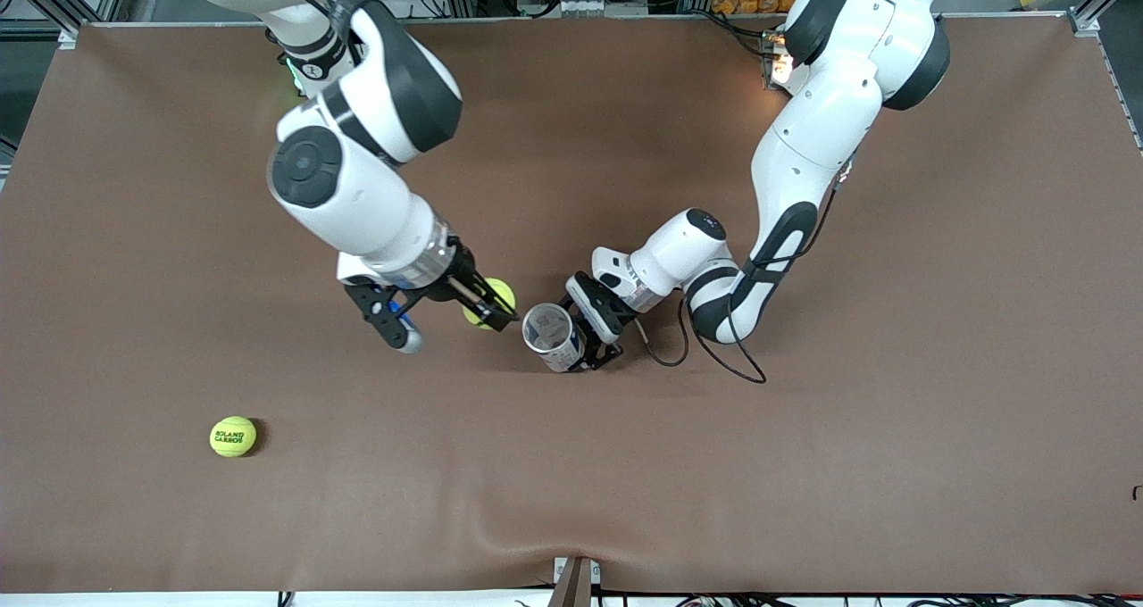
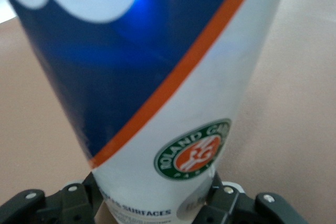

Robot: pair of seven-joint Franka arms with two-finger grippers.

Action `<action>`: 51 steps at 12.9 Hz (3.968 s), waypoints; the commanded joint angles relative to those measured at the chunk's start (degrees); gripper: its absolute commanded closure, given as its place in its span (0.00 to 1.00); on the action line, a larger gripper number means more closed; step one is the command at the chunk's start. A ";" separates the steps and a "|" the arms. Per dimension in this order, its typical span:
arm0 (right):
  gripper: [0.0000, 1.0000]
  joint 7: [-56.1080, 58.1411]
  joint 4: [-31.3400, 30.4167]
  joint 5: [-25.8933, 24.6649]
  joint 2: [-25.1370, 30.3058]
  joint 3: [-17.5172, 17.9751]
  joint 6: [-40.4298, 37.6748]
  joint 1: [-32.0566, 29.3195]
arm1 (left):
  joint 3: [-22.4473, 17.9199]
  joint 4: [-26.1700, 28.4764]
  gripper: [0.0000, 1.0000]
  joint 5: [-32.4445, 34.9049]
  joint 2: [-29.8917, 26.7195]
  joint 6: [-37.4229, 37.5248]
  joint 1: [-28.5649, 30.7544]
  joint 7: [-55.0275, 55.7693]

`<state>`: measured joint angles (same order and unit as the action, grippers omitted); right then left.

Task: Insert tennis ball vertically with right arm
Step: 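Move the ball over the can opening and release it with the right gripper, then reach the right gripper to the second tennis ball and grasp it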

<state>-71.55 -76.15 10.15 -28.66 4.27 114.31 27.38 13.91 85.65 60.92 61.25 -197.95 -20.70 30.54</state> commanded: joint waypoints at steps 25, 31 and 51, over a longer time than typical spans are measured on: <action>0.00 0.00 4.96 -14.73 -6.25 -0.75 6.89 5.25 | -0.03 -0.75 0.23 2.45 2.47 -1.74 0.75 0.58; 0.00 16.76 4.79 -14.20 -1.14 -0.67 -7.58 -4.59 | -0.03 -0.75 0.23 2.45 2.47 -1.74 0.40 0.58; 0.00 68.92 2.15 -17.62 -20.02 -0.93 13.75 -34.23 | -0.03 -0.58 0.23 4.91 4.31 -3.31 0.22 0.58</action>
<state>-3.30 -75.36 -6.02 -46.81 2.18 127.41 -5.84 13.92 85.50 63.44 62.08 -200.08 -20.16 30.54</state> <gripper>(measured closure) 0.000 0.229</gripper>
